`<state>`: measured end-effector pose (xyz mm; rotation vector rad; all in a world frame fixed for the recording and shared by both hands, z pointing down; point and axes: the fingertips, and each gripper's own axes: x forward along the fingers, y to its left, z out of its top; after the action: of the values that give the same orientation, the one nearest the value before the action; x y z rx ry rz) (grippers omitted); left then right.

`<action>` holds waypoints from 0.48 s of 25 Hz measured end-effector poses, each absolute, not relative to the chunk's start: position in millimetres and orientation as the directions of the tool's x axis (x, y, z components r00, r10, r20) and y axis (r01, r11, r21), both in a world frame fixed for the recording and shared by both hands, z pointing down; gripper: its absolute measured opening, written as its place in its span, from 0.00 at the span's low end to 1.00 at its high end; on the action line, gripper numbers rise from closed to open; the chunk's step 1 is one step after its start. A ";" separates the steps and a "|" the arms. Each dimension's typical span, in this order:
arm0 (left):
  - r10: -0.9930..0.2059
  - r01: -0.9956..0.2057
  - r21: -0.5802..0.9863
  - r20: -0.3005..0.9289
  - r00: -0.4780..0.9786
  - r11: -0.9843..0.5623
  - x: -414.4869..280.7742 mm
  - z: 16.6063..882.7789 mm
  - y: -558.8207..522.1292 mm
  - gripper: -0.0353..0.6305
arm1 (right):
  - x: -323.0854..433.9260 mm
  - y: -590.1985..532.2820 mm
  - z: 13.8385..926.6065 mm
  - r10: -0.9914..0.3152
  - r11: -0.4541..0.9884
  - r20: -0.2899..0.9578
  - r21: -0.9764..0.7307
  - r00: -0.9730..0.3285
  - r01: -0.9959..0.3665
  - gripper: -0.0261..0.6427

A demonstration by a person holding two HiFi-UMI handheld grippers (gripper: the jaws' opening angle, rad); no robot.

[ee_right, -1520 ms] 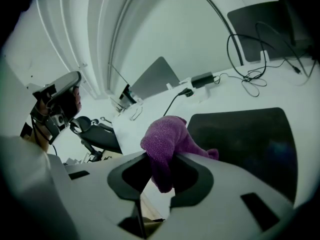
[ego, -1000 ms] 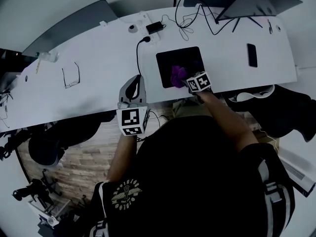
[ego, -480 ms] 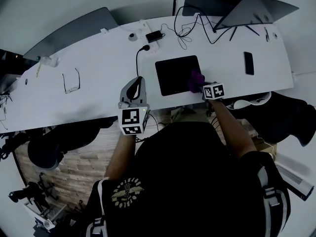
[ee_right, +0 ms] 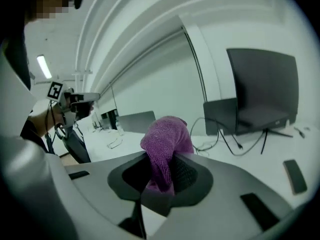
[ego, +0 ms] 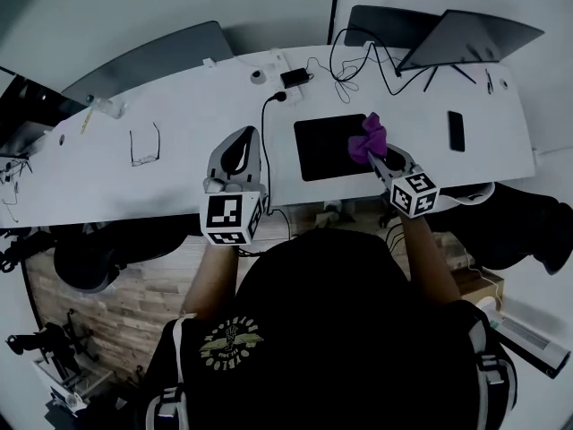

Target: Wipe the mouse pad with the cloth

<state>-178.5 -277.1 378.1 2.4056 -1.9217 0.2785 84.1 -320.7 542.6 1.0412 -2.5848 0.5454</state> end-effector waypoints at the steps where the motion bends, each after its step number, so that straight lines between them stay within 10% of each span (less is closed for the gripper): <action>1: -0.965 -0.970 -0.083 0.155 0.213 -0.228 -179.3 368.5 -274.1 0.06 | 79.8 -318.5 522.9 -0.611 0.681 0.375 -0.199 -0.697 -0.705 0.17; 12: -0.969 -0.964 -0.112 0.085 0.232 -0.241 -194.5 334.4 -235.8 0.06 | 63.9 -273.3 374.7 -0.725 0.686 0.107 0.017 -0.681 -0.728 0.17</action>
<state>-194.5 -235.8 334.4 2.4938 -1.9569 0.2174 63.9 -273.3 374.7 1.2045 -2.7866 0.0410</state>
